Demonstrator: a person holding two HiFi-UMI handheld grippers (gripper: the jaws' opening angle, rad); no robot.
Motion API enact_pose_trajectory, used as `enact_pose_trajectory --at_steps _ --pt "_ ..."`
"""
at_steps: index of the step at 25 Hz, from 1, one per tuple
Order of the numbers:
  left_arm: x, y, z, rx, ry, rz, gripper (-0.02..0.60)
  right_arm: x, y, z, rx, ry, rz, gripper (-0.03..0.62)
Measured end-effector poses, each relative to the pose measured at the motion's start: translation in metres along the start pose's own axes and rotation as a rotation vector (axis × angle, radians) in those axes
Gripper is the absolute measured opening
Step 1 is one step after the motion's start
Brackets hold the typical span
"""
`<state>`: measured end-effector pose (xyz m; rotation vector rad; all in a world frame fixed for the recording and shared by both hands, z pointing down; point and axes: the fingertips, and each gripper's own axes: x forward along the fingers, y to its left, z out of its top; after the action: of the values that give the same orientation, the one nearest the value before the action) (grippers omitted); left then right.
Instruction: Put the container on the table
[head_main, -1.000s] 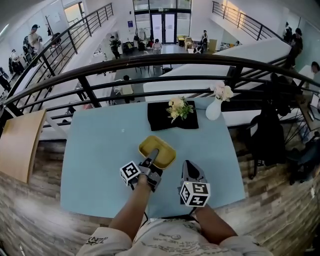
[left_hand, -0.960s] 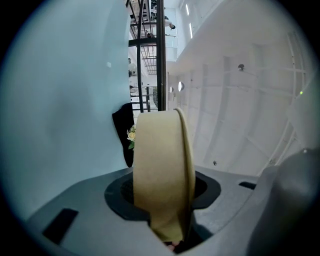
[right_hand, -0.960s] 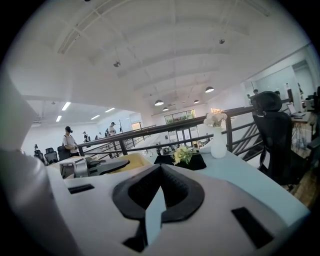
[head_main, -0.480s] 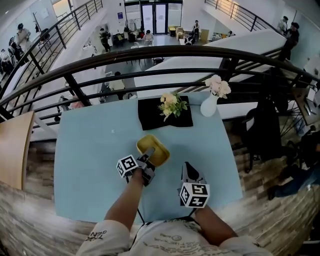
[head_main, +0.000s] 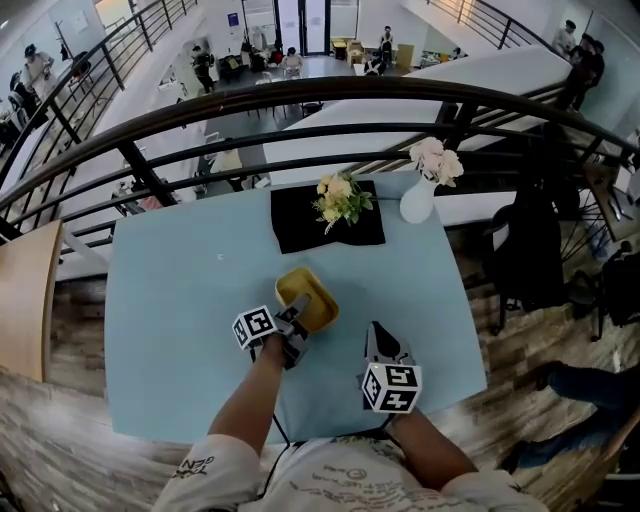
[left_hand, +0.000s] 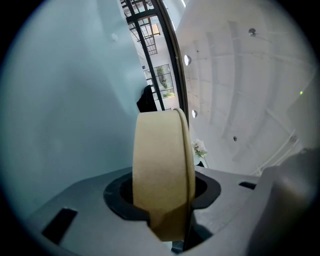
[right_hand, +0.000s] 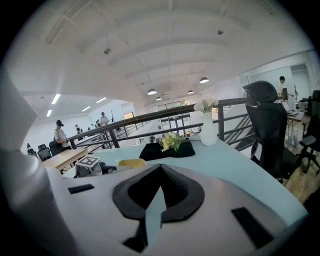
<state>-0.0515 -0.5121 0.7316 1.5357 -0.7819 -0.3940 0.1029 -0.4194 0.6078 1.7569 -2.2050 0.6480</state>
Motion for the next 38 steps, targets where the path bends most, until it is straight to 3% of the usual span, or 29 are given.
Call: enact_pose_trajectory --at_steps 5,12,18,21,27,33,38 --pt "-0.005 0.014 -0.002 0.022 0.030 0.055 0.176 0.001 0.001 -0.003 0.052 0.021 0.013 0.003" --pt "-0.017 0.032 0.007 0.095 0.005 0.193 0.206 0.001 0.004 -0.002 0.075 0.030 0.021 0.003" --pt "-0.026 0.039 0.014 0.348 0.051 0.413 0.285 -0.002 0.010 -0.003 0.062 0.027 0.027 0.003" --pt "-0.034 0.041 0.020 0.411 0.049 0.497 0.313 -0.005 0.014 0.000 0.053 0.021 0.034 0.003" --pt "-0.062 0.052 0.023 0.428 0.047 0.597 0.318 -0.010 0.020 0.002 0.050 0.010 0.040 0.003" --pt "-0.085 0.057 0.027 0.350 0.023 0.613 0.322 -0.014 0.030 0.002 0.041 0.005 0.050 0.003" --pt "-0.103 0.044 0.027 0.382 -0.012 0.597 0.322 -0.018 0.038 0.002 0.037 0.003 0.067 0.003"
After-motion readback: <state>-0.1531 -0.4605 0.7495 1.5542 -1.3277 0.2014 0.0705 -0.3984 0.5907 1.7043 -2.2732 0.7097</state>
